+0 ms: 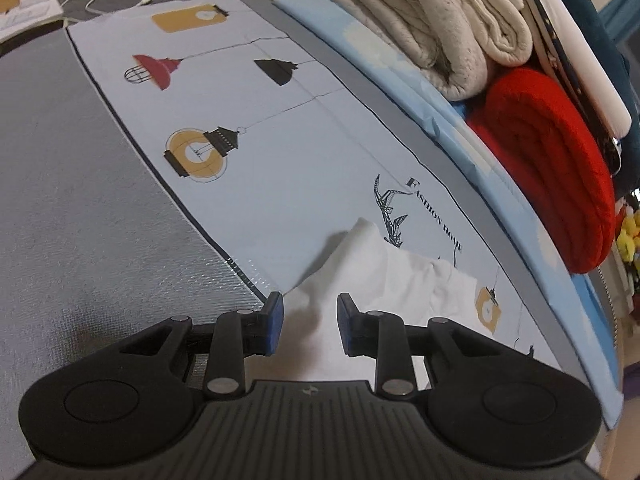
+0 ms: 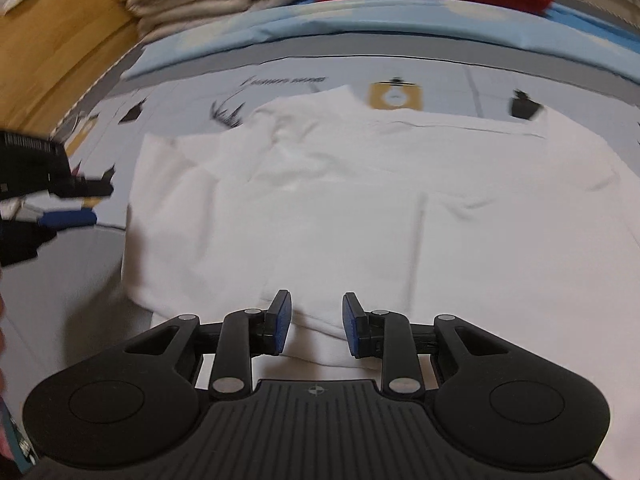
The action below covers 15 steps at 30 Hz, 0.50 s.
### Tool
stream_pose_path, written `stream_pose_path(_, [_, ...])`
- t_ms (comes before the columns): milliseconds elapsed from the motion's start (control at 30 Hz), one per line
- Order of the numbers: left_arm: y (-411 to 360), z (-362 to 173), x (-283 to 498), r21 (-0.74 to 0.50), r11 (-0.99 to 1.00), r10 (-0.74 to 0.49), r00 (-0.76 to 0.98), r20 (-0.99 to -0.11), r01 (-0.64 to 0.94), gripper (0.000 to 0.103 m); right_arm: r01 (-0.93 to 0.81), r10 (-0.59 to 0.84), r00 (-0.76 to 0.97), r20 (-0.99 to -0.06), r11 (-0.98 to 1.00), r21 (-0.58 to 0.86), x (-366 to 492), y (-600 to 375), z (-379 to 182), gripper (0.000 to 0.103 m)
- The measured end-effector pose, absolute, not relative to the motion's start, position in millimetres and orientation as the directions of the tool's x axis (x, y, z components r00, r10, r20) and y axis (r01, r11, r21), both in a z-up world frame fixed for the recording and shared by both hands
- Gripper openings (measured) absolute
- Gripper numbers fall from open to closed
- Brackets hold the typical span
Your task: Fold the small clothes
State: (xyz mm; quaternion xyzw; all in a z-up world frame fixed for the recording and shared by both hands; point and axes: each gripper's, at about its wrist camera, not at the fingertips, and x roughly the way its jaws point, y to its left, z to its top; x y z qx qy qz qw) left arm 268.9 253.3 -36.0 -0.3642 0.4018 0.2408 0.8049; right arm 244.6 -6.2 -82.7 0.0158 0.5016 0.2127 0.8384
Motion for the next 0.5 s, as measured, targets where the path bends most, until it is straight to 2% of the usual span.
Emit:
stream_pose_path(233, [260, -33, 264, -0.426, 0.595, 0.058, 0.565, -0.823, -0.681, 0.031, -0.458, 0.341, 0.41, -0.846, 0.879, 0.133, 240, 21, -101, 0.034])
stream_pose_path(367, [265, -33, 262, -0.43, 0.592, 0.048, 0.563, -0.825, -0.681, 0.031, -0.527, 0.331, 0.416, -0.847, 0.847, 0.071, 236, 31, -107, 0.044])
stream_pose_path(500, [267, -33, 262, -0.429, 0.591, 0.05, 0.562, -0.826, -0.683, 0.031, -0.566, 0.324, 0.432, -0.842, 0.824, 0.027, 232, 38, -108, 0.045])
